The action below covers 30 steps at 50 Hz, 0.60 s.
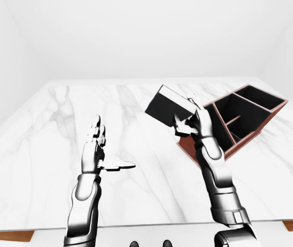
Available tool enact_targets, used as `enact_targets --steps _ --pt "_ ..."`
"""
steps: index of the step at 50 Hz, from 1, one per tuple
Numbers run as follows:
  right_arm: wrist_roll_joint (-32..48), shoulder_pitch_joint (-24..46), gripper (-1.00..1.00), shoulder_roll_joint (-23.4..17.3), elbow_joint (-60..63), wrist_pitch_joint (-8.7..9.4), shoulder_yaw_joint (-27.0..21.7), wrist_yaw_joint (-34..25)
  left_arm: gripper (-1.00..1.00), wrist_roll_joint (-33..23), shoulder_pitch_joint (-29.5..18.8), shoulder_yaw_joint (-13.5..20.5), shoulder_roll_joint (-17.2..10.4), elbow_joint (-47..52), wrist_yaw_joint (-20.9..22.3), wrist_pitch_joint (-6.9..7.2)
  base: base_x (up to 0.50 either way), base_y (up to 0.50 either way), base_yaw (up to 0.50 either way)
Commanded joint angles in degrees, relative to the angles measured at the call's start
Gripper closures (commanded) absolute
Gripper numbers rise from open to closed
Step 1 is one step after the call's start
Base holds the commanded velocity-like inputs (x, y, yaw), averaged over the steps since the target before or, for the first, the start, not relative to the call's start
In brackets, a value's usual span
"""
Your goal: Pick up the book and place it in the left compartment of the caddy.
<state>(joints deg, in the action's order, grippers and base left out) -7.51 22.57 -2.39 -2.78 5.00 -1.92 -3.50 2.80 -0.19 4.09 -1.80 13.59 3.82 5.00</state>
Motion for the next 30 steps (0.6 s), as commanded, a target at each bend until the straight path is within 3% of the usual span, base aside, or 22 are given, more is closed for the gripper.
enact_targets --steps 1,12,30 --pt "-5.3 -0.1 1.00 -1.2 17.2 0.00 -2.1 2.3 -1.00 -0.2 0.4 -0.3 0.1 0.3 -0.1 0.00 0.00 0.00 0.00" --pt "-8.5 -4.1 1.00 -5.5 22.5 0.00 -7.5 2.5 -1.00 -0.5 0.7 -0.7 0.3 0.5 -0.1 0.00 0.00 0.00 0.00" --pt "-10.6 -9.3 1.00 -12.3 15.6 0.00 -18.3 0.6 -1.00 -1.0 1.0 -1.1 0.4 0.8 -0.1 0.00 0.00 0.00 0.00"
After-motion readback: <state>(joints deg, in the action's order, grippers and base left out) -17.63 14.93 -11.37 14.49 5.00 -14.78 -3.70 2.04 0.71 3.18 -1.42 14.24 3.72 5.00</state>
